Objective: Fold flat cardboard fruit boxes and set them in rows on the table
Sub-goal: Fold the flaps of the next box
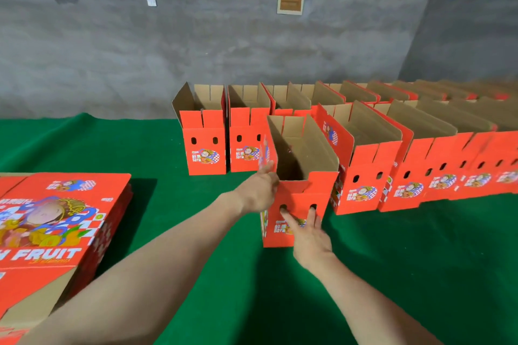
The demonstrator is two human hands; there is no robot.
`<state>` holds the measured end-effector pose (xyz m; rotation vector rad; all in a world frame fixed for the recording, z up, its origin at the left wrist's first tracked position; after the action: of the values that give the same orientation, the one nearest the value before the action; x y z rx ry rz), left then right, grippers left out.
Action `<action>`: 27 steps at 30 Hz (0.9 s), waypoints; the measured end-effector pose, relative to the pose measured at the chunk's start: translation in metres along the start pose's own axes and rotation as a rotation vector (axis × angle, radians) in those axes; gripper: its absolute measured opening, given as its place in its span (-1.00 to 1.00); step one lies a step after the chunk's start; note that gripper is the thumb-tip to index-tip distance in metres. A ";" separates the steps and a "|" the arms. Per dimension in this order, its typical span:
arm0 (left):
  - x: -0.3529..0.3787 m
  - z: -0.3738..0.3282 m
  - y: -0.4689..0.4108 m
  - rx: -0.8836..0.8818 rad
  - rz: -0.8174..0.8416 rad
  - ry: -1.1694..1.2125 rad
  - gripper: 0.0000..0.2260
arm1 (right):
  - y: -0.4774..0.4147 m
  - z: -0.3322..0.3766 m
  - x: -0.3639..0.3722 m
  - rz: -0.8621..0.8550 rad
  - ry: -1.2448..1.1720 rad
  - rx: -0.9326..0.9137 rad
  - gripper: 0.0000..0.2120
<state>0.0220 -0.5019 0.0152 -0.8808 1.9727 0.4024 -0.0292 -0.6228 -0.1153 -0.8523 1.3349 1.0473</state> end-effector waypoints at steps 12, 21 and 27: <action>0.039 0.016 -0.045 -0.093 0.087 -0.055 -0.42 | -0.093 -0.086 -0.028 0.052 0.128 0.095 0.06; 0.018 0.067 -0.012 -0.214 0.047 -0.128 -0.43 | -0.086 -0.071 -0.035 0.138 0.038 0.186 -0.10; 0.000 0.125 0.069 -0.299 -0.048 -0.156 -0.44 | -0.046 -0.001 -0.062 -0.244 -0.456 -0.028 -0.63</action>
<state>0.0487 -0.3808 -0.0555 -1.0478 1.7707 0.7301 0.0171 -0.6457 -0.0575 -0.7213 0.8141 0.9945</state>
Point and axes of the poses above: each hand's wrist, its own y-axis away from the middle knuckle, its own x-axis out of the palm, z = x × y, the point moved 5 cm from there along -y, towards the middle knuckle, and after that the axes turned 4 degrees about x, right-handed, at the moved point
